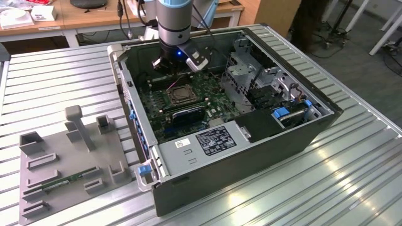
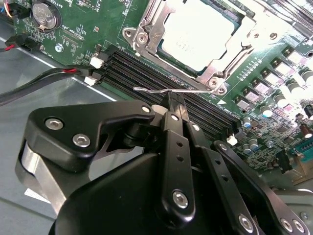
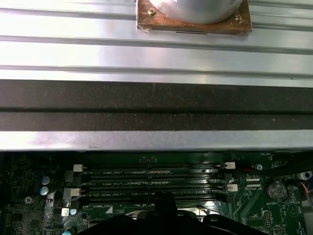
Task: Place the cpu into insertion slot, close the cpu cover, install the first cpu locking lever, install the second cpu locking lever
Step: 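Install the first cpu locking lever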
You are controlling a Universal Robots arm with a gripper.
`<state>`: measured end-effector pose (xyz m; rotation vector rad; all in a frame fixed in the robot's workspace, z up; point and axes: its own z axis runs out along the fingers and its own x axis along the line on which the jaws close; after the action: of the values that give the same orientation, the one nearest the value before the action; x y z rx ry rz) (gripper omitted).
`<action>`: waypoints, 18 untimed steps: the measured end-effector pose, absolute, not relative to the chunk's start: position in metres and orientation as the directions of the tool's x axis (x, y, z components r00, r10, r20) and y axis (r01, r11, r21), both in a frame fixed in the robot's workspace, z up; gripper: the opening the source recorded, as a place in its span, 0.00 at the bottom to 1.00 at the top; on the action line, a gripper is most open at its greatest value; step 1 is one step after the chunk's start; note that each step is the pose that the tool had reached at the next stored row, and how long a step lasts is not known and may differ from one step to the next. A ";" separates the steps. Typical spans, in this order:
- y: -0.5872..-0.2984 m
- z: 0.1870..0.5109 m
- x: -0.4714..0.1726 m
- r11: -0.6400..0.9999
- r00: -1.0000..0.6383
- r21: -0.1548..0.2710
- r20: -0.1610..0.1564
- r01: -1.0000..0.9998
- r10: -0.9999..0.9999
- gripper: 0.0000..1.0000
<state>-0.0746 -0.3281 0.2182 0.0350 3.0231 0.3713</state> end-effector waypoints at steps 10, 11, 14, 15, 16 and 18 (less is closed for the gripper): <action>-0.328 0.214 -0.071 0.970 -0.995 0.242 -0.092 0.011 0.034 0.11; -0.328 0.214 -0.071 0.970 -0.995 0.242 -0.092 0.011 0.034 0.11; -0.328 0.212 -0.070 0.970 -0.995 0.242 -0.092 0.011 0.034 0.11; -0.328 0.212 -0.070 0.970 -0.995 0.242 -0.092 0.011 0.034 0.11; -0.328 0.212 -0.069 0.970 -0.995 0.242 -0.092 0.011 0.034 0.11; -0.328 0.211 -0.069 0.970 -0.995 0.242 -0.092 0.011 0.034 0.11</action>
<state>-0.0693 -0.3283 0.2114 0.0350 3.0233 0.3710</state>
